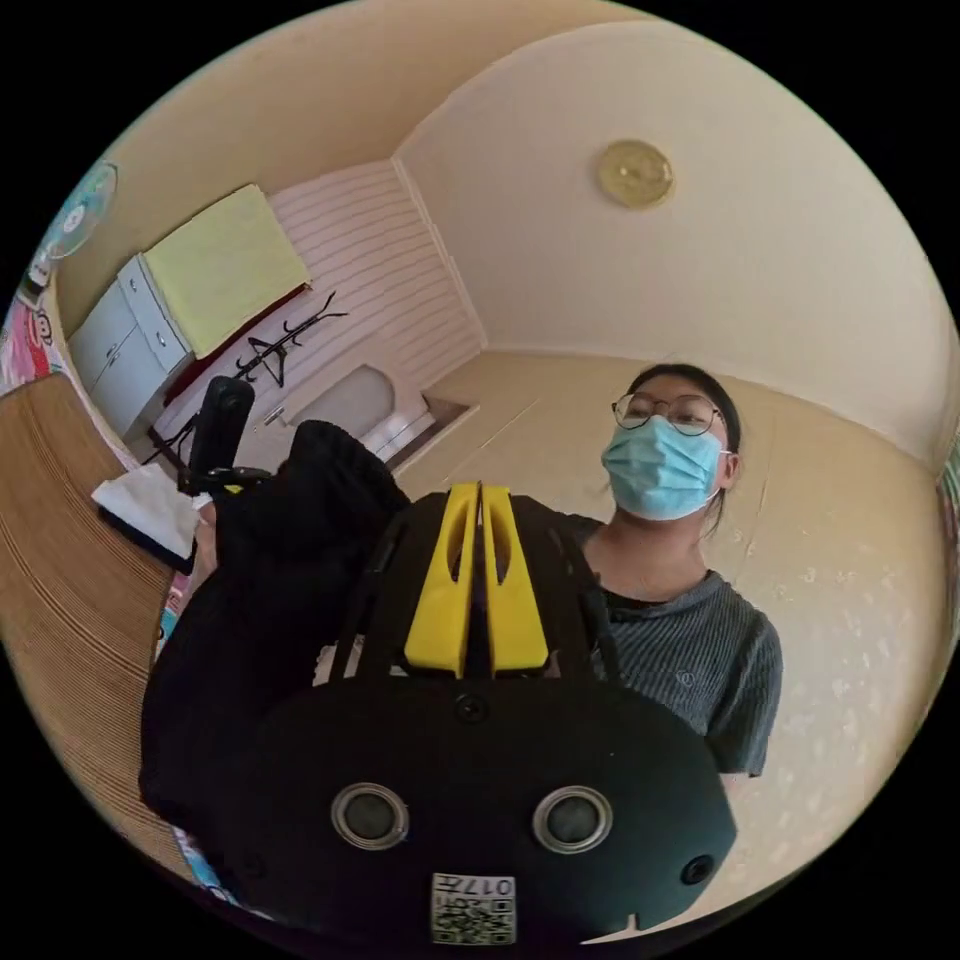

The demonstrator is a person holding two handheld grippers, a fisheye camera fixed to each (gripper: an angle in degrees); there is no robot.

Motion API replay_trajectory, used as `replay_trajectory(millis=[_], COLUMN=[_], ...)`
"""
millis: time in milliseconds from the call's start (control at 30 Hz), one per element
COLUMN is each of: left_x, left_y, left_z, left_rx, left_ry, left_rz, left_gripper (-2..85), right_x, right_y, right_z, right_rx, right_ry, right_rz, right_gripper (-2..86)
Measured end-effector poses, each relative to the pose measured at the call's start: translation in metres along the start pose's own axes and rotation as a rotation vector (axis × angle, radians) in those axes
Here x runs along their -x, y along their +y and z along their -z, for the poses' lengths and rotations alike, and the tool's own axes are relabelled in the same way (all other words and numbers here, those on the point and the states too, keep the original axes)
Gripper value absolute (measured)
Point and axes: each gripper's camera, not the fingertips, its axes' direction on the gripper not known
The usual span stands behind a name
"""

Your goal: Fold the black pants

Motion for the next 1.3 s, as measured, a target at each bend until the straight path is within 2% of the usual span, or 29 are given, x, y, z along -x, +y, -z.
replay_trajectory(millis=[33, 100, 200, 300, 333, 367, 400, 567, 600, 633, 667, 767, 833, 867, 933, 1067, 1133, 1233, 1300], left_x=[-0.002, 0.000, -0.002, -0.010, -0.013, -0.015, -0.015, 0.006, 0.010, 0.018, 0.022, 0.012, -0.002, -0.012, -0.025, -0.052, -0.053, -0.061, -0.070], left_y=[0.003, 0.008, 0.024, 0.037, 0.038, 0.034, 0.031, 0.007, 0.008, 0.010, 0.014, 0.025, 0.029, 0.033, 0.033, 0.032, 0.032, 0.027, 0.023], left_z=[-0.004, 0.000, 0.022, 0.039, 0.037, 0.027, 0.020, -0.063, -0.068, -0.074, -0.075, -0.067, -0.062, -0.061, -0.073, -0.121, -0.135, -0.154, -0.166], left_rx=[0.012, -0.041, -0.229, -0.299, -0.282, -0.225, -0.189, 0.066, 0.071, 0.052, 0.004, -0.125, -0.208, -0.289, -0.323, -0.328, -0.336, -0.354, -0.344], left_ry=[-0.082, -0.069, -0.061, -0.316, -0.472, -0.563, -0.576, -0.439, -0.392, -0.246, -0.218, -0.290, -0.387, -0.463, -0.523, -0.750, -0.770, -0.774, -0.765], left_rz=[-0.028, -0.022, -0.030, 0.001, 0.037, 0.034, 0.019, -0.052, -0.055, -0.059, -0.035, -0.072, -0.093, -0.097, -0.129, -0.177, -0.173, -0.180, -0.204], left_gripper=[-0.9, -0.8, 0.2, 9.0, 15.2, 15.7, 16.0, 15.7, 13.7, 9.7, 8.7, 6.8, 6.1, 5.7, 5.5, 5.5, 5.5, 5.5, 5.7], right_x=[-0.004, -0.004, 0.016, 0.032, 0.033, 0.032, 0.028, -0.008, -0.017, -0.025, -0.029, -0.027, 0.005, 0.014, 0.051, 0.088, 0.088, 0.088, 0.086], right_y=[0.015, 0.035, 0.047, 0.041, 0.037, 0.035, 0.031, 0.027, 0.029, 0.031, 0.032, 0.046, 0.061, 0.065, 0.076, 0.079, 0.083, 0.101, 0.112], right_z=[0.002, 0.009, 0.016, 0.014, 0.010, 0.007, -0.001, -0.034, -0.037, -0.038, -0.038, -0.033, -0.037, -0.040, -0.061, -0.131, -0.179, -0.213, -0.225], right_rx=[-0.082, -0.205, -0.283, -0.254, -0.232, -0.223, -0.208, -0.208, -0.234, -0.262, -0.276, -0.359, -0.398, -0.398, -0.407, -0.281, -0.194, -0.236, -0.263], right_ry=[-0.039, -0.113, -0.181, -0.211, -0.222, -0.225, -0.229, -0.330, -0.358, -0.361, -0.344, -0.087, 0.205, 0.281, 0.590, 0.803, 0.896, 0.932, 0.865], right_rz=[0.020, 0.087, 0.256, 0.341, 0.344, 0.341, 0.333, 0.304, 0.293, 0.252, 0.216, 0.009, -0.034, -0.055, -0.129, -0.070, -0.068, -0.034, -0.004], right_gripper=[9.1, 9.0, 9.1, 9.1, 9.1, 9.1, 9.1, 9.5, 9.7, 10.0, 10.2, 11.2, 11.6, 11.6, 11.2, 12.0, 16.0, 20.6, 23.0])
